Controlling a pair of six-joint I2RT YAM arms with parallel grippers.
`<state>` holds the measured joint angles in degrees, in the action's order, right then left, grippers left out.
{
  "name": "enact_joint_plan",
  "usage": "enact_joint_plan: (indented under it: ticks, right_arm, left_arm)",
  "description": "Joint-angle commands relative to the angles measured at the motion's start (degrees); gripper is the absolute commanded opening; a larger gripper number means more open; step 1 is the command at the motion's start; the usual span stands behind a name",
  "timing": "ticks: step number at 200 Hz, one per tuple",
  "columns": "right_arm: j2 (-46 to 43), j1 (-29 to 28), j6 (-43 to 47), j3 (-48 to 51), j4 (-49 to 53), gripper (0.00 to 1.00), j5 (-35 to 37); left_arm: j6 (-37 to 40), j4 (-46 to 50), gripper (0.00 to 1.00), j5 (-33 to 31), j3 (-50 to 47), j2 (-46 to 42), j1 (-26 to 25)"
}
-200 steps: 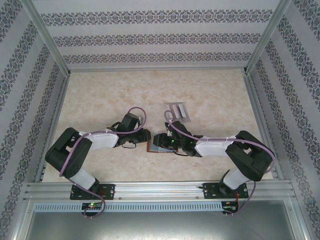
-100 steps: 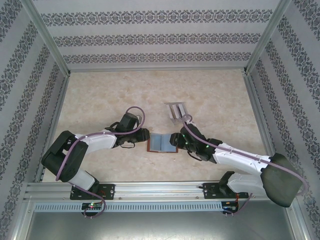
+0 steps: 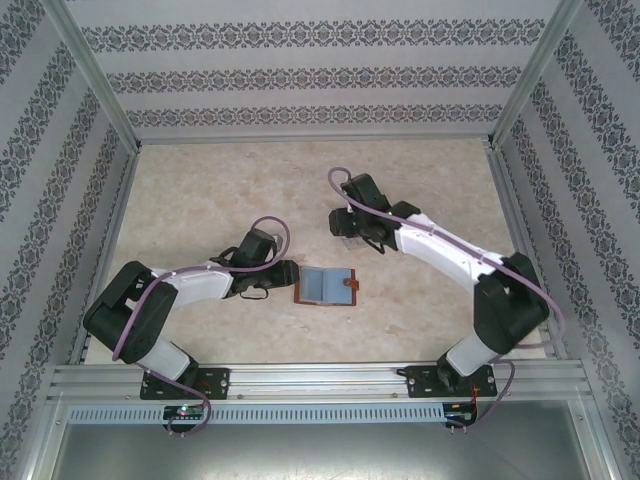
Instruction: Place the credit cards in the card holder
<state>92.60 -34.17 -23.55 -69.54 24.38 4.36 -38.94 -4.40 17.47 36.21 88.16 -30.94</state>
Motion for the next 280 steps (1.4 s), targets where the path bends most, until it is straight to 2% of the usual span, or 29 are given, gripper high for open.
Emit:
enact_joint_plan:
  ticks: [1,22,49,103,173,247,280]
  right_arm:
    - [2.8,2.35,3.78,-2.97,6.12,0.49,3.78]
    - [3.63,6.48,3.42,-2.36,4.29,0.43,-2.12]
    - [5.8,9.17,5.5,-2.66,3.47,0.44,-10.74]
    - [10.57,9.74,8.45,-5.5,4.75,0.5,-13.09]
    - [14.12,9.74,9.36,-6.18,4.72,0.52,-3.1]
    - [9.21,8.18,9.56,-4.28,4.35,0.45,12.13]
    - [8.7,7.81,9.83,-3.69,3.71,0.4,13.88]
  left_arm:
    - [2.22,0.73,0.49,-1.97,-0.16,-1.93,0.4]
    - [2.03,0.5,0.49,-1.41,-0.26,-1.87,0.44]
    - [1.8,0.26,0.49,-1.36,-0.08,-1.06,0.44]
    - [0.61,-1.39,0.49,1.51,0.44,1.56,0.42]
    - [1.54,0.12,0.5,-0.49,0.62,0.69,0.39]
    - [1.6,0.27,0.5,-0.54,0.84,0.83,0.35]
    - [1.62,0.45,0.5,-1.09,0.79,0.88,0.41]
